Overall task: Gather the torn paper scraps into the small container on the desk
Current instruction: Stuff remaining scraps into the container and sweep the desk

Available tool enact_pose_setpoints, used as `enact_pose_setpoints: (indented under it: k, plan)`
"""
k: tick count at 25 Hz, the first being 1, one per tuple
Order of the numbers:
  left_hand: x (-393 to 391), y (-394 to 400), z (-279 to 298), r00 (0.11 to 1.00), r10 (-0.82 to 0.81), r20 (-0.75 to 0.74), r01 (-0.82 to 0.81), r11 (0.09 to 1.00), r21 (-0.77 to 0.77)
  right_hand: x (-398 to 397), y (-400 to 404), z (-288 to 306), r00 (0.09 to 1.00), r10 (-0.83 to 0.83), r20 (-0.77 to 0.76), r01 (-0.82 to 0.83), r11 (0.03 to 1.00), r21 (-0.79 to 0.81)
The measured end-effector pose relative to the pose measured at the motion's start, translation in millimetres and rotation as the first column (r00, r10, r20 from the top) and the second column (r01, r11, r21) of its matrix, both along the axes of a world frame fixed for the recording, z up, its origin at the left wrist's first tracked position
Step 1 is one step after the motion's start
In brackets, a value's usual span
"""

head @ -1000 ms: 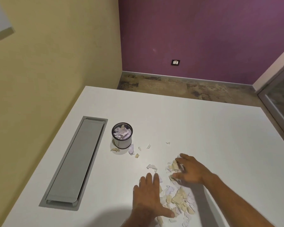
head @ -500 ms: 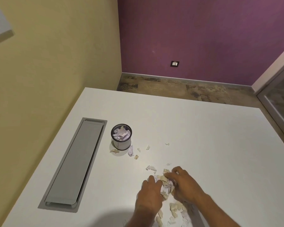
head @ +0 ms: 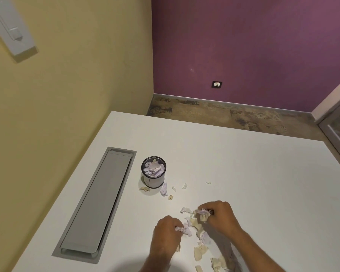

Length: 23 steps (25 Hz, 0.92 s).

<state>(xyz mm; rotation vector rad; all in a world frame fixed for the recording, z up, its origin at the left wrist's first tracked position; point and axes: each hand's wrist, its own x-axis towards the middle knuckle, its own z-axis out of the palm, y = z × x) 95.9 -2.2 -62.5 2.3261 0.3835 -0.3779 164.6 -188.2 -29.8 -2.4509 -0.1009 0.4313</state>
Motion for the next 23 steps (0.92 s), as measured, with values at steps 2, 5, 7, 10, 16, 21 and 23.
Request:
enact_pose_setpoints:
  k: [2, 5, 7, 10, 16, 21, 23]
  plan:
    - [4, 9, 5, 0.995, 0.097, 0.012, -0.096, 0.992, -0.082, 12, 9, 13, 0.998, -0.058, 0.02, 0.055, 0.992, 0.111]
    - [14, 26, 16, 0.977, 0.211, 0.045, -0.197, 0.957, -0.213, 35, 35, 38, 0.99, -0.137, -0.031, 0.139, 0.922, 0.361]
    - [22, 37, 23, 0.964, 0.255, 0.078, -0.225, 0.935, -0.273, 54, 59, 52, 0.988, -0.147, -0.045, 0.151, 0.862, 0.484]
    - [34, 52, 38, 0.937, 0.321, 0.137, -0.265, 0.91, -0.318, 82, 103, 70, 0.991, -0.132, -0.037, 0.13, 0.82, 0.557]
    - [67, 92, 80, 0.871, 0.384, 0.308, -0.283, 0.903, -0.324, 120, 166, 74, 0.959, 0.217, 0.181, -0.23, 0.972, 0.056]
    - [94, 120, 107, 0.814, 0.461, 0.353, -0.331, 0.868, -0.369, 123, 194, 62, 0.795, 0.595, 0.116, -0.486, 0.74, -0.466]
    - [102, 127, 108, 0.806, 0.472, 0.357, -0.348, 0.866, -0.359, 124, 201, 56, 0.785, 0.616, 0.068, -0.5, 0.694, -0.518]
